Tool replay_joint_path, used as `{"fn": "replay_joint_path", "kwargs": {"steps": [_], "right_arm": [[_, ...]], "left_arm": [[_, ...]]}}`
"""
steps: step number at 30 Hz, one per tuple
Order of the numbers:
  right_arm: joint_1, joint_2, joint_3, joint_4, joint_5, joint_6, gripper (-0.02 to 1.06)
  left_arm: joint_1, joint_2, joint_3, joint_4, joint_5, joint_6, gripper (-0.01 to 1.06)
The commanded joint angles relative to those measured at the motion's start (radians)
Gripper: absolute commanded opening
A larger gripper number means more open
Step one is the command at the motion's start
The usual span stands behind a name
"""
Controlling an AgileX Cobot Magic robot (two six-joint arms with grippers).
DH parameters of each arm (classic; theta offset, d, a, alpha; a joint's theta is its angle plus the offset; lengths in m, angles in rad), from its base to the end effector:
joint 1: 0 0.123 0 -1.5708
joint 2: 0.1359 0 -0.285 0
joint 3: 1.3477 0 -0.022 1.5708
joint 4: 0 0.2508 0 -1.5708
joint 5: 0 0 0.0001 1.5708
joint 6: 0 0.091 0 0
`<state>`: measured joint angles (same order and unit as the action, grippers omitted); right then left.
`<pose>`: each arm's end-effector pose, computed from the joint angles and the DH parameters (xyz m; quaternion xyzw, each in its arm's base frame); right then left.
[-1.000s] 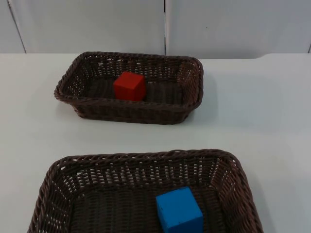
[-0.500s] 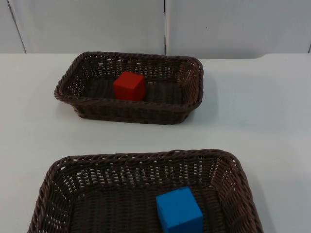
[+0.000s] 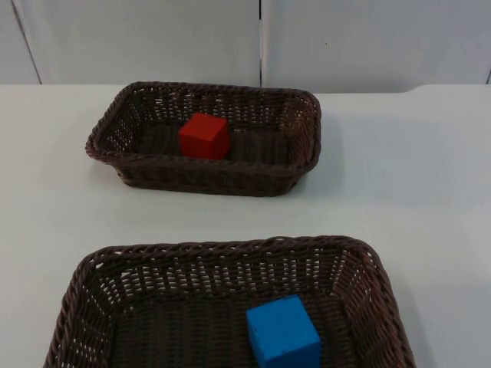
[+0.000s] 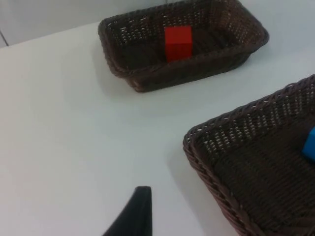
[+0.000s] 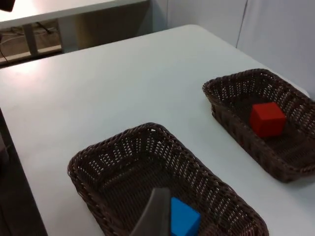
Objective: Pick up one cube with the left hand and place it into the upper basket. Pick up one cube with the right hand and place it into the lower basket.
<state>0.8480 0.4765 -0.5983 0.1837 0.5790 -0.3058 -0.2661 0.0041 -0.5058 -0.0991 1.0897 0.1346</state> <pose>0.0542 0.0752 0.3282 -0.4188 0.7077 0.2323 0.5193 -0.0082 -0.0060 0.2769 0.1736 0.8415 -0.0828 0.5049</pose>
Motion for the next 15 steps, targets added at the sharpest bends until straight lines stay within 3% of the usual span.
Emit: {"fn": "replay_joint_path", "kwargs": {"steps": [1, 7, 15], "right_arm": [[0.002, -0.035, 0.002, -0.026, 0.021, 0.024, 0.78], [0.002, -0.136, 0.002, -0.125, 0.102, 0.136, 0.78], [0.002, -0.264, 0.002, -0.137, 0.237, 0.154, 0.78]], "left_arm": [[0.000, -0.004, 0.009, 0.025, -0.013, -0.033, 1.00], [0.000, -0.004, 0.009, 0.038, -0.013, -0.052, 1.00], [0.000, -0.004, 0.009, 0.038, -0.013, -0.052, 1.00]]}}
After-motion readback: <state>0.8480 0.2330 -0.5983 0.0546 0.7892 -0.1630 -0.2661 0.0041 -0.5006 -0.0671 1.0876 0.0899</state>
